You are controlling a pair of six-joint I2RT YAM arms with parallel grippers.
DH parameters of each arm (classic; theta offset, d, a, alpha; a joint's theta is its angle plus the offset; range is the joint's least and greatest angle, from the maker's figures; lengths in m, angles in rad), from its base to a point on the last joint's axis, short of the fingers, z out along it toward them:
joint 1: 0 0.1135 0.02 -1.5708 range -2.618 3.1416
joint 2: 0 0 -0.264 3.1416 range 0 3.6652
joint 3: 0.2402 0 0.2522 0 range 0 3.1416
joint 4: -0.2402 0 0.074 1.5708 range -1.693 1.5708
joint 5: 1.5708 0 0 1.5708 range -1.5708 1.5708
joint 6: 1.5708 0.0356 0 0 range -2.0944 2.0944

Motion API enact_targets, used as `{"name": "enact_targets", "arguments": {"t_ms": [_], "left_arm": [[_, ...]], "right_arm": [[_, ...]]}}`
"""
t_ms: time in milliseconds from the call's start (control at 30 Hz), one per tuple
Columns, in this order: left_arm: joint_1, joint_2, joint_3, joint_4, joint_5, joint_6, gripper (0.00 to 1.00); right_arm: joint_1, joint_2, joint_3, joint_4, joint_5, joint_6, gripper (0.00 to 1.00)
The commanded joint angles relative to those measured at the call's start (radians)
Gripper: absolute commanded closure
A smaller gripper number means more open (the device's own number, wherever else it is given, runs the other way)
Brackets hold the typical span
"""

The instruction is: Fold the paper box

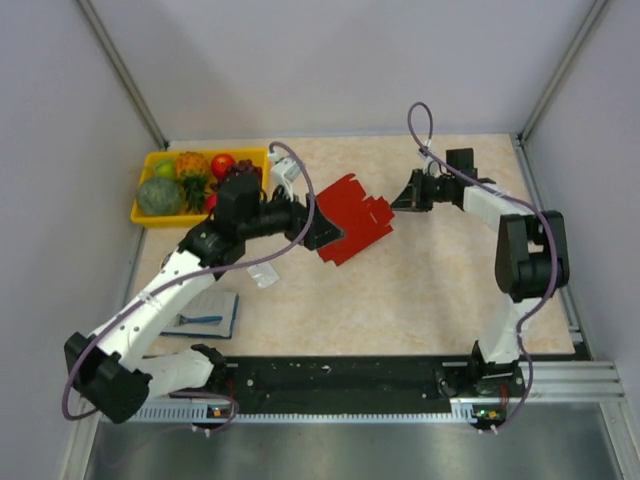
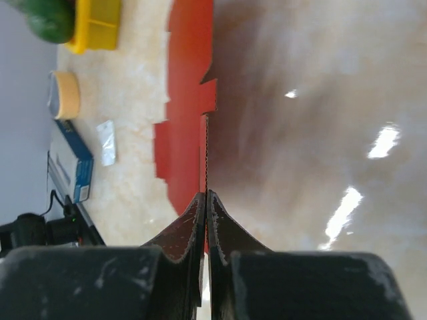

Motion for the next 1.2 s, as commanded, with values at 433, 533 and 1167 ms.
{"name": "enact_targets", "arguments": {"t_ms": [433, 533, 1167], "left_arm": [[0.106, 0.795, 1.032, -0.494, 0.508, 0.885, 0.19], [0.106, 0.863, 1.038, -0.453, 0.527, 0.919, 0.28], [0.086, 1.030, 1.015, -0.715, 0.834, 1.150, 0.40]], "right_arm": [[0.107, -0.468, -0.090, -0.141, -0.143, -0.116, 1.00], [0.108, -0.479, -0.086, -0.164, -0.169, -0.138, 1.00], [0.176, -0.487, -0.087, -0.231, -0.141, -0.216, 1.00]]}}
